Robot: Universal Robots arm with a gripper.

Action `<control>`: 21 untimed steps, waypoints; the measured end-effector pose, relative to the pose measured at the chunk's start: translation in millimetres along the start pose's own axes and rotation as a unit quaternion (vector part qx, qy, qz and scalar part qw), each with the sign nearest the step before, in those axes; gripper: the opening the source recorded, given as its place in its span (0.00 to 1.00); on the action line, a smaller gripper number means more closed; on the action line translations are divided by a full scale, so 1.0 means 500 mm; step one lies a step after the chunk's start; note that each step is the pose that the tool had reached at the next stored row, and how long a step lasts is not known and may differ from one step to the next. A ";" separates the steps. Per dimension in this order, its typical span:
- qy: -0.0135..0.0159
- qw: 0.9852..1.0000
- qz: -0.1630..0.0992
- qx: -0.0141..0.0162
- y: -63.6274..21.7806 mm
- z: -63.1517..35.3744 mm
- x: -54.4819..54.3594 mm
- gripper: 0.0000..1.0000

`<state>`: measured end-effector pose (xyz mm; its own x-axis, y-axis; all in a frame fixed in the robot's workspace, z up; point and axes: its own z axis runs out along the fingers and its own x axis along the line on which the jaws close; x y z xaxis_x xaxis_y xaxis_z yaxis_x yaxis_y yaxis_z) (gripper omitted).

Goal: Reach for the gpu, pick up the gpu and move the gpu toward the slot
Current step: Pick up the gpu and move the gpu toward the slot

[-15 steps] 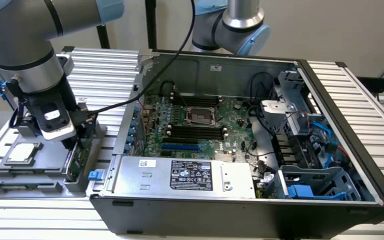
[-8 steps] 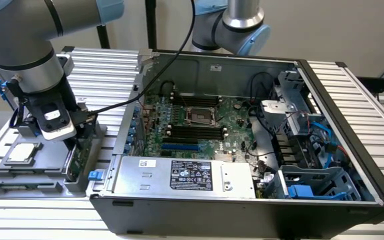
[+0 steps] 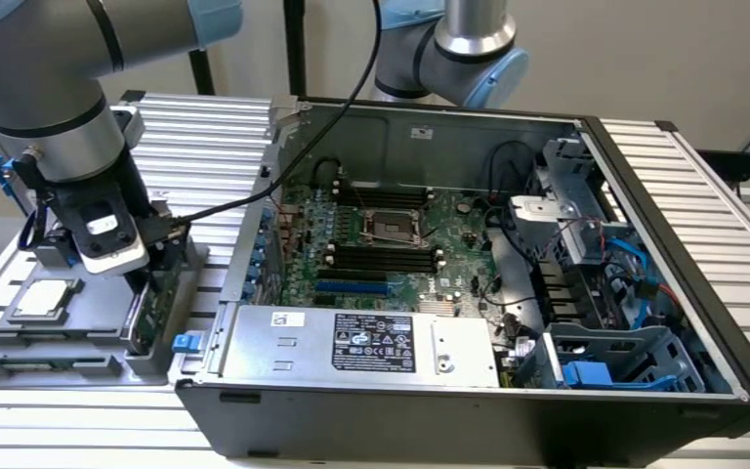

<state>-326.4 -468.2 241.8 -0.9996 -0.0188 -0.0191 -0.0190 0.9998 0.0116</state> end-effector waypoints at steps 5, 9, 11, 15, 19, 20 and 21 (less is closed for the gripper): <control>0.010 1.000 0.000 0.000 0.000 -0.001 -0.001 0.26; 0.020 1.000 0.000 0.000 0.000 -0.011 -0.003 0.26; 0.022 1.000 0.000 0.000 0.000 -0.020 -0.004 0.26; 0.025 1.000 0.000 0.000 0.001 -0.053 -0.006 0.26; 0.027 1.000 0.000 0.000 0.001 -0.090 -0.009 0.26; 0.027 1.000 0.000 0.000 0.001 -0.099 -0.011 0.26; 0.027 1.000 0.000 -0.001 0.001 -0.108 -0.012 0.26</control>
<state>-321.3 -468.2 295.8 -0.9992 -0.0194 0.0345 -0.0190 0.9997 0.0126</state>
